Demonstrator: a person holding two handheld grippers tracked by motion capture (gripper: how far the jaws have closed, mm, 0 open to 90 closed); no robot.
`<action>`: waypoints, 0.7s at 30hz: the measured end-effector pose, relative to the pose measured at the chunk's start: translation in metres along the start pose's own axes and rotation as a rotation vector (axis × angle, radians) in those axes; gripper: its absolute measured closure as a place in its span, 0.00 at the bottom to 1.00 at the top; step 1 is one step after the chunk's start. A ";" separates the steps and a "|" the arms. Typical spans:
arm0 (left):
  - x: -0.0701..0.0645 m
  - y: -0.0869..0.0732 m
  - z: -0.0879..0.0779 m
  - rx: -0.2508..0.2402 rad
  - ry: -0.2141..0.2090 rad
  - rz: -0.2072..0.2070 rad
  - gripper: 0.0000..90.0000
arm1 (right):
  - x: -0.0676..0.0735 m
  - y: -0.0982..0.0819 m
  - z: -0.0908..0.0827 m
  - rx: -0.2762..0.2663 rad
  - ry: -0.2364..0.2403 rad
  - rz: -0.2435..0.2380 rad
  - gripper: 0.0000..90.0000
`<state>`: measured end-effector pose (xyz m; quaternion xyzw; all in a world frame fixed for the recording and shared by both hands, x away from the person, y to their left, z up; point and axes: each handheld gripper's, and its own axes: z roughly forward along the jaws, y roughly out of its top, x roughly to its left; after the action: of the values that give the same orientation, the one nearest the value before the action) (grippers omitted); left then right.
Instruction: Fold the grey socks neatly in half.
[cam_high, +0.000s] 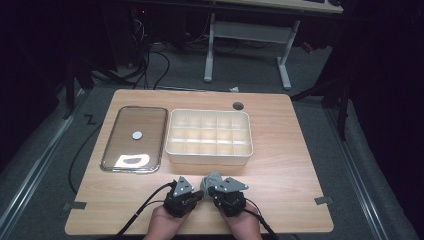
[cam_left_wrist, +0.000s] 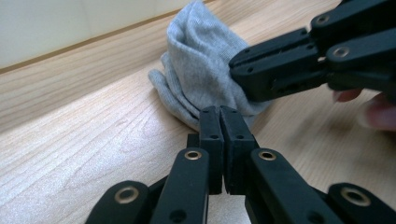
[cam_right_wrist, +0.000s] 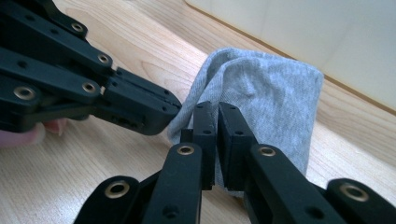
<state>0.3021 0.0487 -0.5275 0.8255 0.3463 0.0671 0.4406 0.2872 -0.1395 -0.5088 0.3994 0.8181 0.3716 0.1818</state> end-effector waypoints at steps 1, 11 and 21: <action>0.000 0.000 0.000 -0.001 0.001 0.000 0.98 | 0.000 0.001 0.000 -0.005 0.000 0.000 0.97; 0.005 0.002 -0.001 -0.027 0.018 -0.012 0.96 | -0.015 0.009 0.004 0.005 -0.051 0.020 0.97; 0.008 0.003 0.008 0.014 0.015 0.000 0.97 | 0.004 0.007 0.009 0.020 0.006 -0.034 0.97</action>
<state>0.3131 0.0474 -0.5314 0.8280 0.3503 0.0709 0.4321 0.2935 -0.1297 -0.5093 0.3862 0.8289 0.3616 0.1816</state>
